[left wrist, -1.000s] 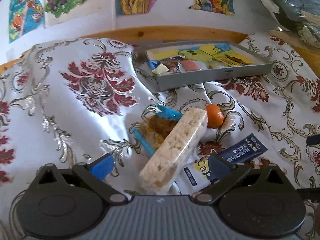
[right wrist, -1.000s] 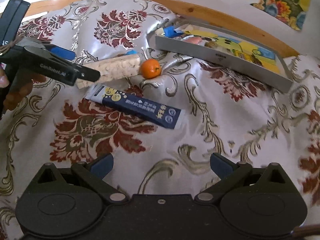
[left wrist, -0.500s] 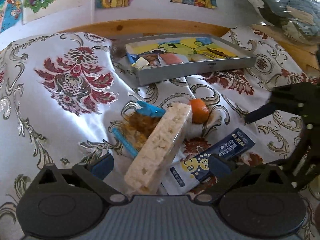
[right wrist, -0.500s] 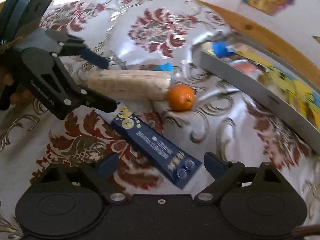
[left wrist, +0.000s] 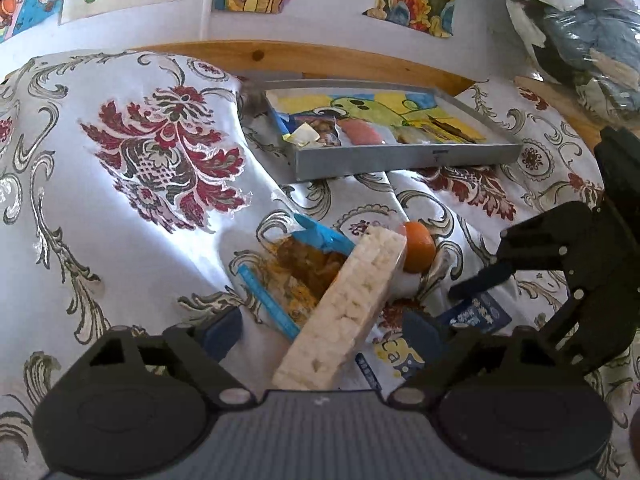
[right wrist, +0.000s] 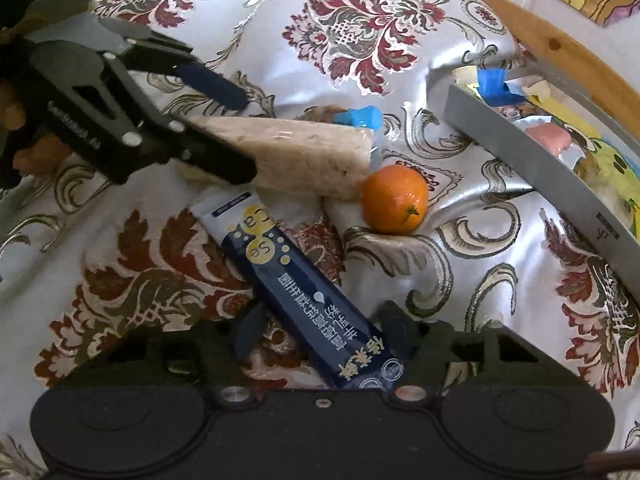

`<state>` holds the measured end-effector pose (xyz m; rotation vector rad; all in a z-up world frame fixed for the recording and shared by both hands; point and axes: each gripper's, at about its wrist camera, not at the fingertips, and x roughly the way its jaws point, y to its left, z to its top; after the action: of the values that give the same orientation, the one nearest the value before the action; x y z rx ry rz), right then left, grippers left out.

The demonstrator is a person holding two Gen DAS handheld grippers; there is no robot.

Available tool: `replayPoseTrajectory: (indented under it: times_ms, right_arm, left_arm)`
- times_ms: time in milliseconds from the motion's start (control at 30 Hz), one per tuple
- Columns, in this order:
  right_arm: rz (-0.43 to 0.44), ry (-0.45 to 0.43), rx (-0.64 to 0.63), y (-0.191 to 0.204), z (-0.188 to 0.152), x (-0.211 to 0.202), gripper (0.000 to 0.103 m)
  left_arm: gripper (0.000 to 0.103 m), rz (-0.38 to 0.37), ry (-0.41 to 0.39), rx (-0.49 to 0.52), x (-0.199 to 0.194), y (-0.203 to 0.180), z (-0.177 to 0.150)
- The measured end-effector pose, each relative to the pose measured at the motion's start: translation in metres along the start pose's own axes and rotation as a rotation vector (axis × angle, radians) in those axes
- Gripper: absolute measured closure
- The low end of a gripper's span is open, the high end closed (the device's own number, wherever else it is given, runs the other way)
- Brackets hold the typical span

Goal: Organize snacks
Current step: 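Lower the left tool onto the rice-cake bar and close while the right tool grasps the blue stick packet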

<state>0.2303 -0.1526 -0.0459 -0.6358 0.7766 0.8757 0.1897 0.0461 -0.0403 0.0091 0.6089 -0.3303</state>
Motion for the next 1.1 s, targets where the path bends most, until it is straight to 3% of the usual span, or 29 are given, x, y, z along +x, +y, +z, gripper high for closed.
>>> replayPoseTrajectory:
  times_ms: [233, 400, 467, 767, 967, 1100]
  right_arm:
    - [-0.016, 0.04, 0.016, 0.011, -0.008, -0.013, 0.061]
    - [-0.042, 0.077, 0.083, 0.021, -0.014, -0.028, 0.065]
    - [-0.044, 0.092, 0.115, 0.024, -0.016, -0.035, 0.066]
    - [-0.006, 0.097, 0.172, 0.027, -0.02, -0.047, 0.061]
    - [-0.01, 0.038, 0.144, 0.024, -0.024, -0.038, 0.048]
    - [0.021, 0.016, 0.206, 0.014, -0.028, -0.03, 0.046]
  left_arm:
    - [0.024, -0.026, 0.005, 0.086, -0.001, -0.013, 0.0]
    - [0.056, 0.013, 0.09, 0.105, 0.01, -0.015, -0.004]
    - [0.061, 0.025, 0.117, 0.088, 0.013, -0.012, -0.005]
    - [0.068, -0.026, 0.172, 0.058, 0.011, -0.017, -0.002]
    - [0.068, -0.034, 0.191, 0.049, 0.014, -0.019, -0.004]
    - [0.064, -0.045, 0.192, 0.013, 0.016, -0.015, -0.006]
